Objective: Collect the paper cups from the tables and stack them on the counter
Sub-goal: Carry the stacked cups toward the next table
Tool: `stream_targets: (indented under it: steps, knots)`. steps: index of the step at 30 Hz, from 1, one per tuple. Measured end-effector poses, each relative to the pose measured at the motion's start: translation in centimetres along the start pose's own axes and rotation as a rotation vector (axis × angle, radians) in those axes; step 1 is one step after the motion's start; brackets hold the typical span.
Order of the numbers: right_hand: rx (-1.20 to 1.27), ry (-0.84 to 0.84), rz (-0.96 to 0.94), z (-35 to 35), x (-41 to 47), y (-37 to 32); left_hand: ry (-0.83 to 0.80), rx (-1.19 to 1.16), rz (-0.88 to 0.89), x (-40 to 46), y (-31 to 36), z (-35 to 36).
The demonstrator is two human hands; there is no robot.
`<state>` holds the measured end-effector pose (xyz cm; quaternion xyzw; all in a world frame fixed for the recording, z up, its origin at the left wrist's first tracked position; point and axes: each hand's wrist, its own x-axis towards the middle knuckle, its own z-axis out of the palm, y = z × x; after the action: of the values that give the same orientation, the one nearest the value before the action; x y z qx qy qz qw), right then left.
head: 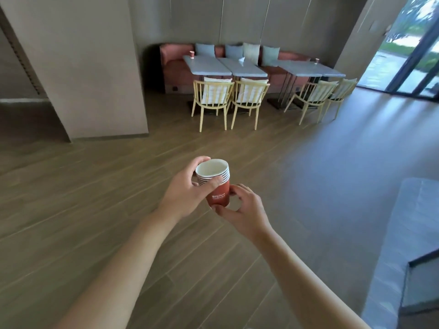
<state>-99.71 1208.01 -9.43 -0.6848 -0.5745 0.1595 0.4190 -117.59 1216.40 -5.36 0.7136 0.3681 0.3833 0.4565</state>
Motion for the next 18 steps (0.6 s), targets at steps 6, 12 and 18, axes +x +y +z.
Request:
stream_targets:
  steps: [6, 12, 18]
  knots:
    - [-0.006, -0.064, -0.06, 3.4, 7.0, 0.4, 0.071, -0.036, -0.006, 5.2, -3.4, -2.6]
    - [0.038, -0.121, -0.115, 4.1, 15.5, 2.6, 0.141, -0.025, 0.001, 12.5, -5.0, -2.6]
    - [0.08, -0.115, -0.17, 1.6, 25.4, 6.6, 0.182, 0.014, 0.025, 22.4, -5.2, 0.6]
